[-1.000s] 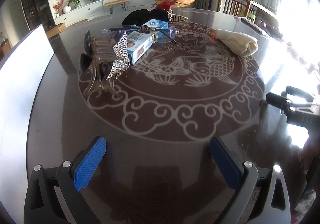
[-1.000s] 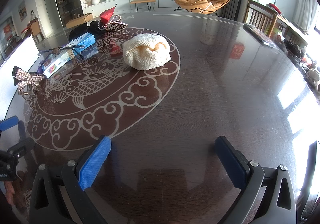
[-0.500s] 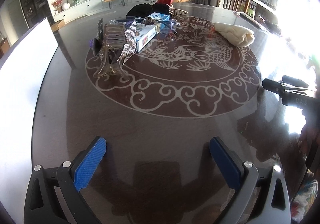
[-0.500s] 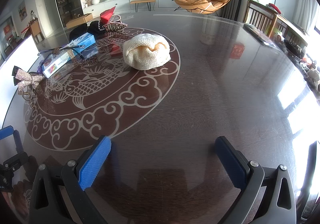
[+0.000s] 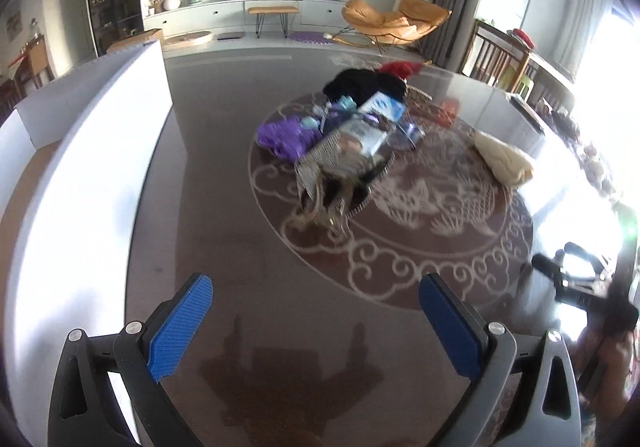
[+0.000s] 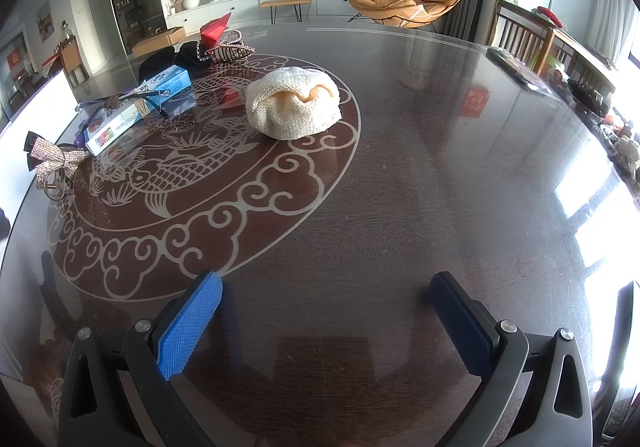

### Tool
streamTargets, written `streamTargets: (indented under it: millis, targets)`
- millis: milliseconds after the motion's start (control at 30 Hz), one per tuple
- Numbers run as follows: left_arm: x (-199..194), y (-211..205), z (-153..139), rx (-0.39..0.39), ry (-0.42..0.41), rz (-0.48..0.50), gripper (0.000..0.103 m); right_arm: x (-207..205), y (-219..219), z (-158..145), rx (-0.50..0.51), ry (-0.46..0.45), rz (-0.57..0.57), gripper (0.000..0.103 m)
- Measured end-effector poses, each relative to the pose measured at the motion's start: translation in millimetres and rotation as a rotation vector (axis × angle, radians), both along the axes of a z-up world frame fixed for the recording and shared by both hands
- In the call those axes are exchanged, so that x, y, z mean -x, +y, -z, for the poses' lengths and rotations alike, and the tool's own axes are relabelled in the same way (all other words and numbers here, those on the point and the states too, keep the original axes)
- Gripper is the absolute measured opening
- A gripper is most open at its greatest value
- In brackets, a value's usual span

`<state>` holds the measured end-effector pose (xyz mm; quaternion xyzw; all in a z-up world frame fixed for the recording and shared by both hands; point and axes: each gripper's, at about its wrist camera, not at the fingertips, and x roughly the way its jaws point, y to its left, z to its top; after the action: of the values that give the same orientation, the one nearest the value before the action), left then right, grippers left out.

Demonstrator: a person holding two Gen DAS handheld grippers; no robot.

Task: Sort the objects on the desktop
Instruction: 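Grasp the silver rhinestone hair clip with the left tool and lift it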

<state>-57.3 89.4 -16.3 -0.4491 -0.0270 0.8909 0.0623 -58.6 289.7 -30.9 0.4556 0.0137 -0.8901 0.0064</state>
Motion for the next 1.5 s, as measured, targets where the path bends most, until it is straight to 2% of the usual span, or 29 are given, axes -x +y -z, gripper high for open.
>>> streamTargets:
  millis: [333,467,533,633,700,800,833,933,1033,1133,1167,1333,1433,1467,1500]
  targets:
    - [30,-11,-26,-0.017,0.022,-0.021,0.103,0,0,0,0.000,0.000,0.000,0.103]
    - [49,-21,-45,-0.097,0.065,-0.058,0.103,0,0,0,0.000,0.000,0.000,0.103]
    - [66,-17,-50,-0.111,0.080,-0.061,0.103,0,0,0,0.000,0.000,0.000,0.103]
    - [91,0,-39,-0.122,0.021,0.004,0.103,0,0,0,0.000,0.000,0.000,0.103]
    - [102,12,-31,-0.096,0.011,0.028,0.103,0,0,0,0.000,0.000,0.000,0.103]
    - [120,32,-5,0.052,-0.031,-0.005,0.103,0,0,0,0.000,0.000,0.000,0.103]
    - [121,34,3,0.074,-0.051,-0.014,0.103,0,0,0,0.000,0.000,0.000,0.103]
    - [103,28,25,0.047,-0.080,-0.006,0.103,0,0,0,0.000,0.000,0.000,0.103]
    - [71,29,44,0.048,-0.106,0.060,0.103,0,0,0,0.000,0.000,0.000,0.103]
    - [37,43,48,0.154,-0.066,0.162,0.103,0,0,0,0.000,0.000,0.000,0.103]
    - [32,44,46,0.158,-0.056,0.167,0.103,0,0,0,0.000,0.000,0.001,0.103]
    - [63,47,34,0.140,-0.013,0.097,0.103,0,0,0,0.001,0.000,0.001,0.103]
    - [95,55,40,0.126,-0.031,0.098,0.103,0,0,0,0.000,0.000,0.001,0.103]
    - [99,58,42,0.134,-0.030,0.099,0.101,0,0,0,0.000,0.000,0.001,0.103]
    - [100,60,43,0.148,-0.002,0.102,0.069,0,0,0,0.000,0.000,0.001,0.103]
